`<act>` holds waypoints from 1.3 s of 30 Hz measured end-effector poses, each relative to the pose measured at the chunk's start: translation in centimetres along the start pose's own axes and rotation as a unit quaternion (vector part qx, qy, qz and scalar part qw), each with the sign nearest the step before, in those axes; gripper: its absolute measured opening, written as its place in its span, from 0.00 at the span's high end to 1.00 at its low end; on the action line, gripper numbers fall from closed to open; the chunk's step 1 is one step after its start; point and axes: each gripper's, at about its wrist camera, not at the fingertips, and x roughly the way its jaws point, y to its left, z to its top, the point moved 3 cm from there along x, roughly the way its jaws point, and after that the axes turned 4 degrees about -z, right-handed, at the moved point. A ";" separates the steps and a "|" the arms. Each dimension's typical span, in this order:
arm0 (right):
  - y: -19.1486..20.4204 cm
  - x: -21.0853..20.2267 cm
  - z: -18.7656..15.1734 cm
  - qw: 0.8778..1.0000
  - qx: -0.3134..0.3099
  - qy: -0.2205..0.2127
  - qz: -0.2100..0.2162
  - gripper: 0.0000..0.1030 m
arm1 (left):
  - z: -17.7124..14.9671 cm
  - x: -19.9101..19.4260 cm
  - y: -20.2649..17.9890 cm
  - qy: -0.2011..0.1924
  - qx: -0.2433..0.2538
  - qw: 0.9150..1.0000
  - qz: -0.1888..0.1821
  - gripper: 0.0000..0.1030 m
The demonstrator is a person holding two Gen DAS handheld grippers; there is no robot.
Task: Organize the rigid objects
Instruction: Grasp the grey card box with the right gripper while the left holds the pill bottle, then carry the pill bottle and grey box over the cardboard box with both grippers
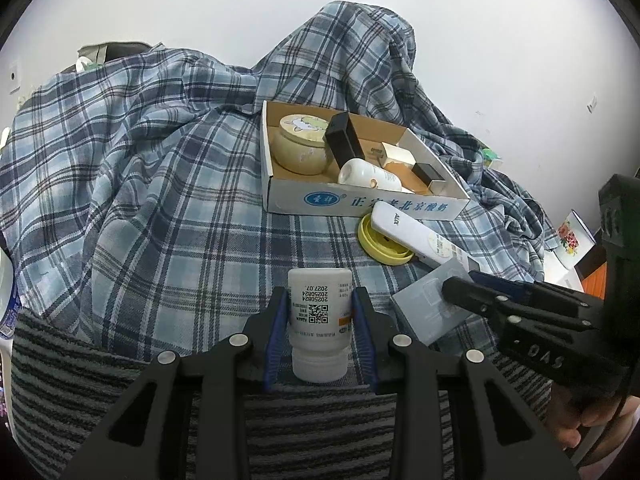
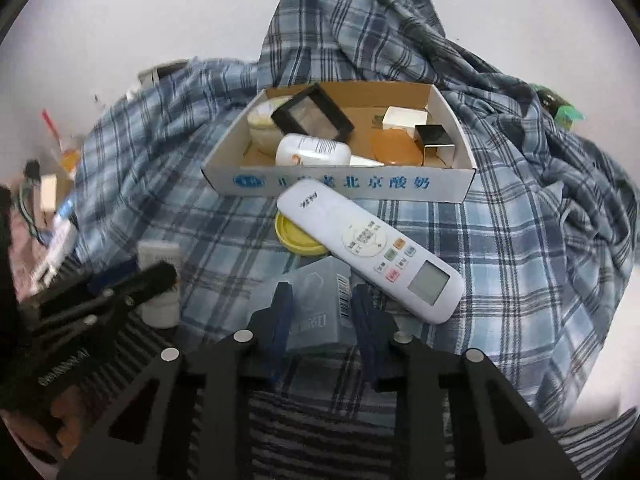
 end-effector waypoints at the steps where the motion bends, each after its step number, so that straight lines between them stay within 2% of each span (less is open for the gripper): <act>1: 0.0 0.4 0.0 1.000 -0.002 0.009 -0.007 0.48 | 0.0 0.0 0.0 -0.001 0.002 1.000 -0.001 0.67; 3: -0.3 1.0 -0.2 1.000 0.010 0.016 -0.007 0.28 | 0.0 -0.1 -0.1 -0.002 0.006 1.000 0.000 0.67; 5: -0.5 1.4 -0.4 0.999 0.024 0.022 0.005 0.28 | 0.0 -0.2 0.0 -0.004 0.006 1.000 0.001 0.67; 8: 0.0 1.9 -0.4 0.999 0.022 0.027 0.001 0.28 | 0.0 -0.1 0.1 -0.003 0.003 1.000 0.001 0.67; 13: 1.5 2.3 -0.5 0.999 -0.033 0.026 -0.022 0.28 | 0.0 -0.1 0.0 -0.001 0.005 1.000 0.000 0.67; 15: 1.7 2.7 -0.7 0.998 -0.048 0.030 -0.030 0.40 | 0.0 -0.1 -0.1 -0.001 0.004 1.000 0.000 0.67; 21: 1.3 1.3 -0.8 0.998 -0.043 0.010 -0.032 0.40 | 0.0 -0.1 -0.1 -0.003 0.006 1.000 0.002 0.67; 31: -0.5 -0.2 -1.0 0.999 -0.018 0.000 -0.036 0.40 | 0.0 -0.3 -0.9 -0.010 0.032 0.999 0.020 0.67; 36: -0.7 -1.8 -0.1 0.999 -0.026 -0.023 -0.039 0.40 | 0.8 -1.2 -0.8 -0.017 0.029 0.999 0.015 0.67; 39: -0.9 -3.5 1.1 0.997 -0.034 -0.055 -0.045 0.40 | 1.9 -2.1 -1.6 -0.032 0.055 0.998 0.029 0.67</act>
